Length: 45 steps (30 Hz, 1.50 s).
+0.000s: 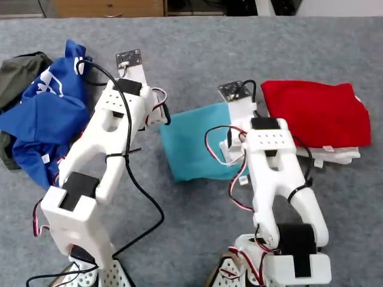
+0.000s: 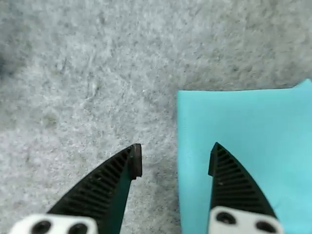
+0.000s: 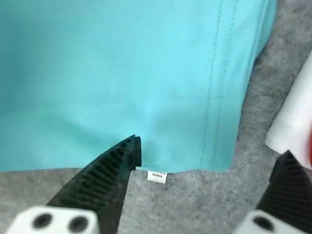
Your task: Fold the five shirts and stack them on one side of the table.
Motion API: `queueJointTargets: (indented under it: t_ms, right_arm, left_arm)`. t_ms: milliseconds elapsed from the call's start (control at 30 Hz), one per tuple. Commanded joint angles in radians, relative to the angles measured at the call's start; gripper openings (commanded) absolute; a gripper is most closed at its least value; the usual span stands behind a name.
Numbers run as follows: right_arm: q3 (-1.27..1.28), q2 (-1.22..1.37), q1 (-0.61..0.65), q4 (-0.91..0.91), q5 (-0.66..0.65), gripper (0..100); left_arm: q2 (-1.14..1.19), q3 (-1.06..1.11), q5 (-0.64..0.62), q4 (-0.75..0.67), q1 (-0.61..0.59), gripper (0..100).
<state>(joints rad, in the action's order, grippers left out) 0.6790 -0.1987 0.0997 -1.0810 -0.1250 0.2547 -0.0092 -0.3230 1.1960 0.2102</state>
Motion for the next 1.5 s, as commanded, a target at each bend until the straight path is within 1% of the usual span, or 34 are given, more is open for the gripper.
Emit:
queueJointTargets:
  t_ms: [0, 167, 300, 400, 667, 867, 1000, 1100, 1233, 1467]
  right_arm:
    - [0.008, 0.01, -0.022, 0.029, 0.021, 41.1]
    - [0.087, 0.013, 0.008, 0.195, 0.101, 39.6]
    - [0.127, 0.013, 0.013, 0.265, 0.127, 29.9]
    - [0.139, 0.013, 0.012, 0.29, 0.144, 25.2]
    - [0.105, 0.053, 0.008, 0.285, 0.135, 31.6]
    - [0.097, 0.018, -0.051, 0.253, 0.114, 31.8]
    - [0.101, 0.025, -0.056, 0.311, 0.117, 31.8]
    - [0.065, 0.09, -0.054, 0.339, 0.14, 31.8]
    - [-0.068, 0.205, -0.058, 0.259, 0.173, 31.8]
    - [-0.239, 0.361, -0.058, 0.107, 0.163, 31.4]
  left_arm:
    - [0.001, -0.04, -0.005, 0.002, 0.0, 23]
    - [0.039, -0.061, -0.008, -0.028, 0.002, 23]
    - [0.088, -0.098, -0.041, -0.064, 0.003, 23]
    - [0.139, -0.143, -0.061, -0.071, 0.005, 23]
    - [0.245, -0.23, -0.061, -0.071, 0.041, 23]
    - [0.298, -0.241, -0.055, -0.078, 0.028, 23]
    - [0.325, -0.245, -0.06, -0.08, 0.031, 23]
    - [0.338, -0.269, -0.06, -0.075, 0.031, 23]
    - [0.352, -0.285, -0.055, -0.071, 0.034, 23]
    - [0.352, -0.282, -0.054, -0.071, 0.034, 23]
